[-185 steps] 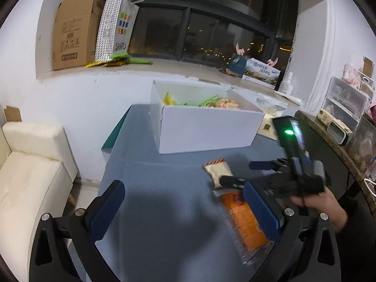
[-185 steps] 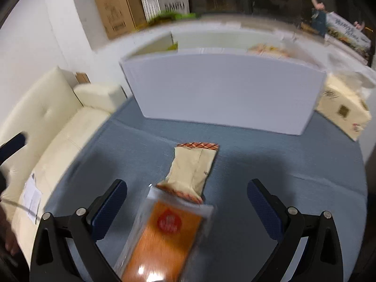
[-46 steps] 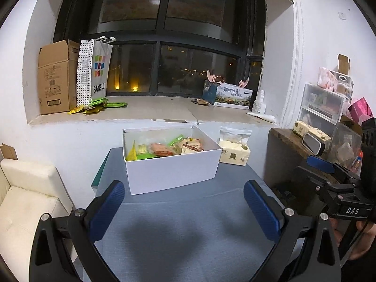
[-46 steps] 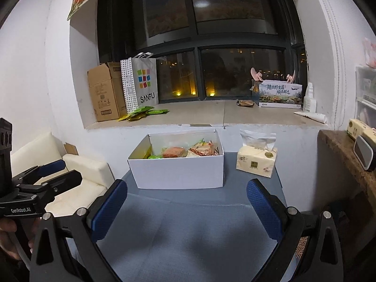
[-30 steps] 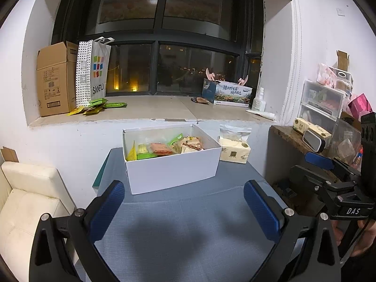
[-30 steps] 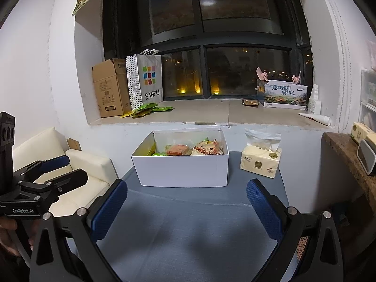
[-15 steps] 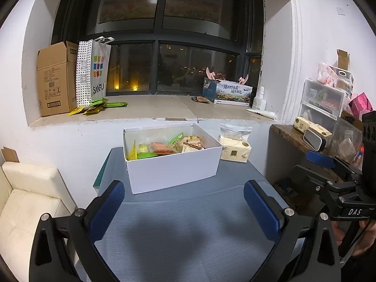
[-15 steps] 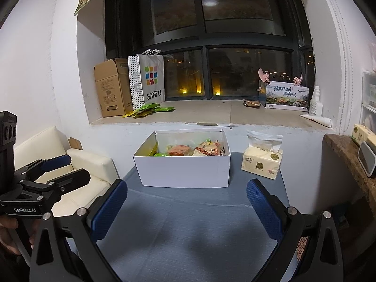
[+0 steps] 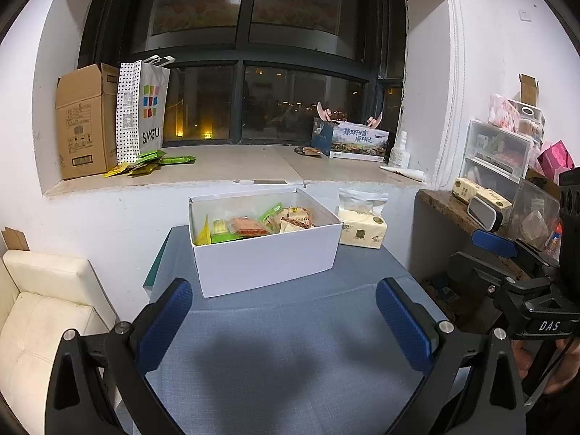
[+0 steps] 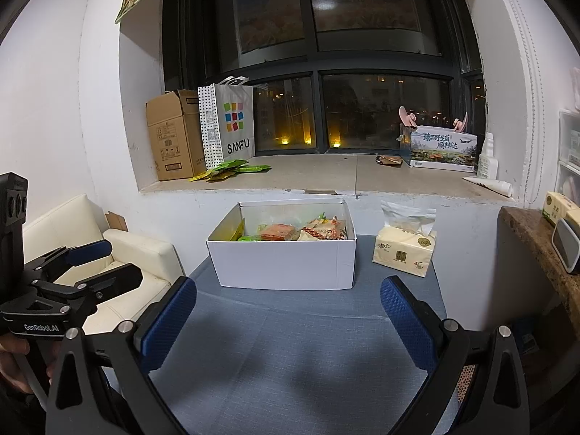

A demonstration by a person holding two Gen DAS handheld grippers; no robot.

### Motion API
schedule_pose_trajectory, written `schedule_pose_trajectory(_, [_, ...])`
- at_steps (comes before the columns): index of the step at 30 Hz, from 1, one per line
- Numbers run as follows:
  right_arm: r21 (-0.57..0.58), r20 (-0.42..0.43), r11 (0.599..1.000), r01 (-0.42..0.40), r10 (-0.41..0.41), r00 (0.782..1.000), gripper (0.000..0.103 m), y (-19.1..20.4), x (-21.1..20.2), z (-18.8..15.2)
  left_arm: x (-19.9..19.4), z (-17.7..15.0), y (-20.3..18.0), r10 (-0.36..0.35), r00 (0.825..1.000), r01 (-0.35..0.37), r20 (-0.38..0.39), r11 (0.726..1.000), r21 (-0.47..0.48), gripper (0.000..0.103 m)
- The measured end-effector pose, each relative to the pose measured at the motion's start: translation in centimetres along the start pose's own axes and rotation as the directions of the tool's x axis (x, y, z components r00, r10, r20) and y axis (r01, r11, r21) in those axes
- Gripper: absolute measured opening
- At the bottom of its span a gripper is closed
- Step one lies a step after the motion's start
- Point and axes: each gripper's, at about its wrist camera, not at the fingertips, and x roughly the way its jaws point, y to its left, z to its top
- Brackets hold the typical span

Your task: Organize snacks

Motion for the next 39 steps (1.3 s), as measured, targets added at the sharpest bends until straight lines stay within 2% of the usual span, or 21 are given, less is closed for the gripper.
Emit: schedule_pose_trajectory(39, [-0.010, -0.006, 1.000, -0.021, 0.021, 1.000, 0.103, 0.36, 0.18, -0.22, -0.03, -0.27, -0.09, 0.002, 1.000, -0.002, -0.008, 1.000, -0.003, 0.103])
